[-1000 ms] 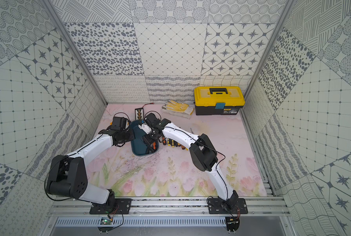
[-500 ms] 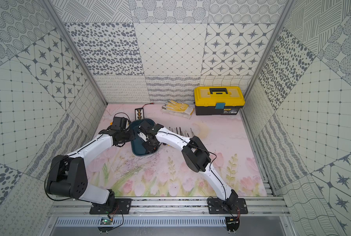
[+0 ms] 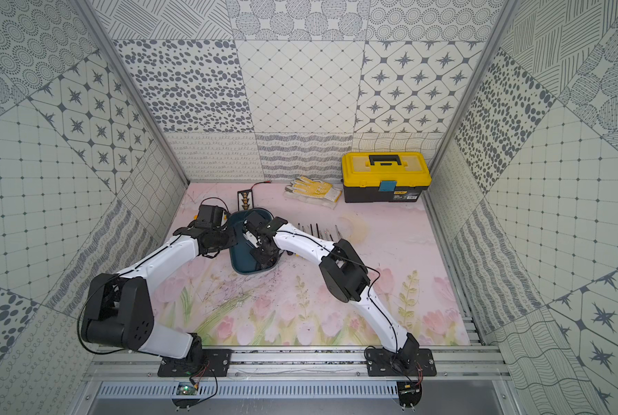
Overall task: Take out the screwdriver from the storage box
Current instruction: Pick up the screwdriver from the storage box.
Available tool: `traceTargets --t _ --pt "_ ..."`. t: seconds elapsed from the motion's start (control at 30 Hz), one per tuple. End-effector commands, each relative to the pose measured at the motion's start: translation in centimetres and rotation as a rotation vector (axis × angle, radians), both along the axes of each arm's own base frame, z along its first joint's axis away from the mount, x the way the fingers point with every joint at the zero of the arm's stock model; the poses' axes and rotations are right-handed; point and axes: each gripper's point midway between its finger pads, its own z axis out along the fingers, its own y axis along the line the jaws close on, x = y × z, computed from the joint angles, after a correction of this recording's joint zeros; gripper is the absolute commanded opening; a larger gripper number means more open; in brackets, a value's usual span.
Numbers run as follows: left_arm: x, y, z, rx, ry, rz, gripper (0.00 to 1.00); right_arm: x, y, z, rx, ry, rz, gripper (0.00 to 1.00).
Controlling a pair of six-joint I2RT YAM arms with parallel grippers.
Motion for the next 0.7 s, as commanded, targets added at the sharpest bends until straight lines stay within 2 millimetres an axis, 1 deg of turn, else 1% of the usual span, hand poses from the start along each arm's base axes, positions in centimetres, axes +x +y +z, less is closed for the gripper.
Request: traceTargets --t 0.0,0.07,0.2,0.43,0.57,0.67 --pt "1.1 0.1 1.7 0.014 -0.057 0.016 0.00 -0.4 -0.9 -2.5 -0.056 0.042 -0.012 0.10" --pt "1.1 0.3 1.8 0.022 -0.056 0.023 0.00 -0.4 -0.6 -2.1 -0.038 0.042 -0.019 0.07" --pt "1.0 0.8 1.8 0.037 -0.056 0.051 0.00 0.0 0.0 -0.6 0.031 0.030 -0.045 0.00" --pt "1.0 1.4 1.8 0.062 -0.056 0.073 0.00 0.9 0.9 3.0 0.208 0.022 -0.091 0.00" --pt "0.9 1.9 2.0 0.083 -0.053 0.089 0.00 1.6 0.7 4.7 0.280 0.011 -0.121 0.00" --pt "0.7 2.3 2.0 0.100 -0.052 0.110 0.00 2.0 0.4 6.5 0.332 -0.011 -0.133 0.00"
